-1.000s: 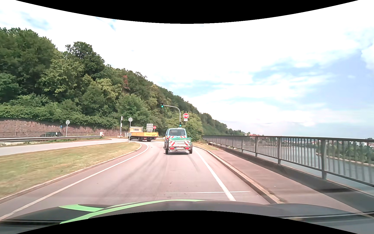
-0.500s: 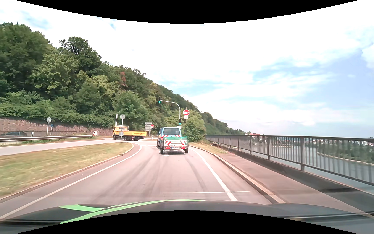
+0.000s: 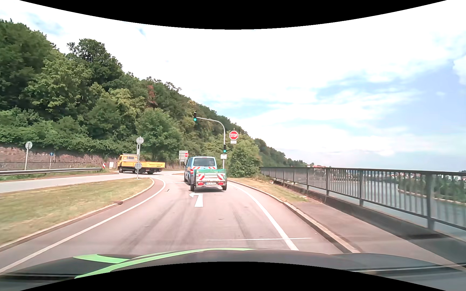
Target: Follow the waypoints while adhering to traffic rules and regulations
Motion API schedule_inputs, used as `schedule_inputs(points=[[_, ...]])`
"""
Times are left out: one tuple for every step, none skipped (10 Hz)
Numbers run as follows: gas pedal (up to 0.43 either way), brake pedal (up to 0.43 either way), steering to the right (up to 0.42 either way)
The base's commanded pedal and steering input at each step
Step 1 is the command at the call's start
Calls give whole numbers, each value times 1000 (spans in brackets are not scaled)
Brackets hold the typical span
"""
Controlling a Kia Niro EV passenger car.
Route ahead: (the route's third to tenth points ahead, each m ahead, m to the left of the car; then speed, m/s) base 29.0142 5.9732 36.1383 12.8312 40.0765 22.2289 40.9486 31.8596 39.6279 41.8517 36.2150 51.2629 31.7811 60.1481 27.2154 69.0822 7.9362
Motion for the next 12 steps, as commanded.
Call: schedule_inputs(points=[[79, 0, -12], [79, 0, -18], [79, 0, -24], [59, 0, -28], [20, 0, -34], [0, 0, -41], [0, 0, -49], [0, 0, -56], [0, 0, -61], [0, 0, -65], [0, 0, -66], [0, 0, -65]])
